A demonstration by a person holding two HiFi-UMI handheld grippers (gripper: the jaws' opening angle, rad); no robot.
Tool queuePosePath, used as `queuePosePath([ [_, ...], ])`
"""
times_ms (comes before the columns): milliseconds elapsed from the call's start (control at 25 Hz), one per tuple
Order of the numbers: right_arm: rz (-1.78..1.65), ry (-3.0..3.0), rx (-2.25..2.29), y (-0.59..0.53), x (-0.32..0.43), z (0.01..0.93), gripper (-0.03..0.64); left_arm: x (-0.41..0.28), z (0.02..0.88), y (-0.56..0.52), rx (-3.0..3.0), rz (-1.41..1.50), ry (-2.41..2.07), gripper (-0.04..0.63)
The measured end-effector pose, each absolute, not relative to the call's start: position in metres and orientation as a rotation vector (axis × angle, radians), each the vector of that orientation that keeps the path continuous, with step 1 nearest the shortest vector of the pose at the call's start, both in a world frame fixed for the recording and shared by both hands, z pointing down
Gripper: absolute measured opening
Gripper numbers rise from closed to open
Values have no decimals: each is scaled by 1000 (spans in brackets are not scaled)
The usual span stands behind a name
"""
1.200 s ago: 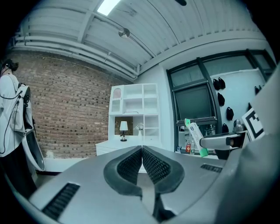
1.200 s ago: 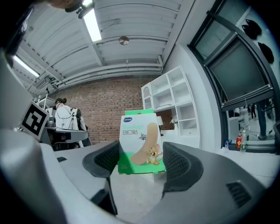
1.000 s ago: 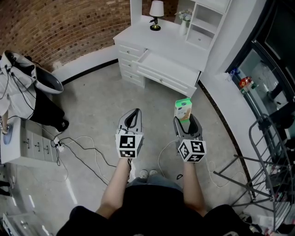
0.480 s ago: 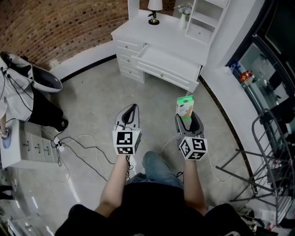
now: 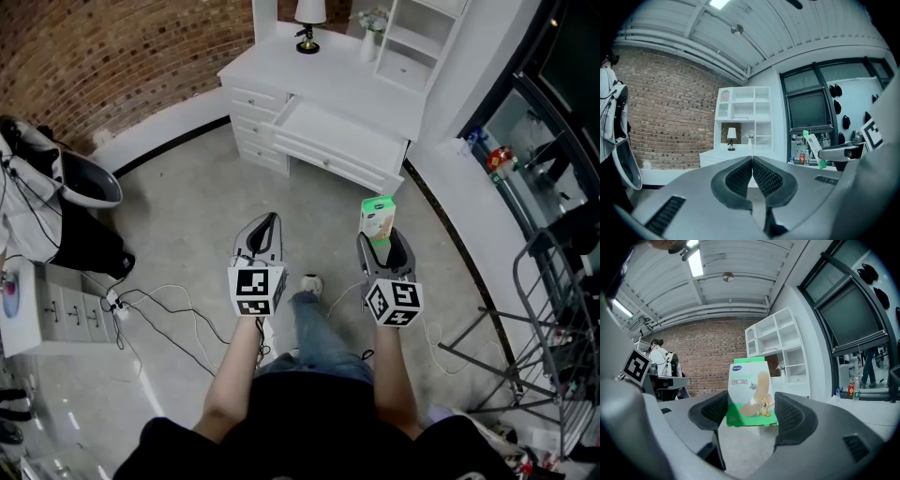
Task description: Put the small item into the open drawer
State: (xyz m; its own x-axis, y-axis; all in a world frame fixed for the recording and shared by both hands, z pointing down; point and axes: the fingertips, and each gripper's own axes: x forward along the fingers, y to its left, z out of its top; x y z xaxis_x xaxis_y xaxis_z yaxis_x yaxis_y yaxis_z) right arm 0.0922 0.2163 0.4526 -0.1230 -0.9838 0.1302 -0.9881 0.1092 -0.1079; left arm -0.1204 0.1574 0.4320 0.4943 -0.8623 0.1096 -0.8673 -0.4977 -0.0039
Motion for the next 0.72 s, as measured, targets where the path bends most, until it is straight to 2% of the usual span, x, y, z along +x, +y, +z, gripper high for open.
queuePosePath([
  [360, 267, -2320, 2079, 128, 124, 466, 308, -95, 452, 69, 2655, 161, -1560, 21],
  [720, 228, -2354, 2026, -73, 183, 471, 308, -48, 454, -123, 2608, 130, -1666, 21],
])
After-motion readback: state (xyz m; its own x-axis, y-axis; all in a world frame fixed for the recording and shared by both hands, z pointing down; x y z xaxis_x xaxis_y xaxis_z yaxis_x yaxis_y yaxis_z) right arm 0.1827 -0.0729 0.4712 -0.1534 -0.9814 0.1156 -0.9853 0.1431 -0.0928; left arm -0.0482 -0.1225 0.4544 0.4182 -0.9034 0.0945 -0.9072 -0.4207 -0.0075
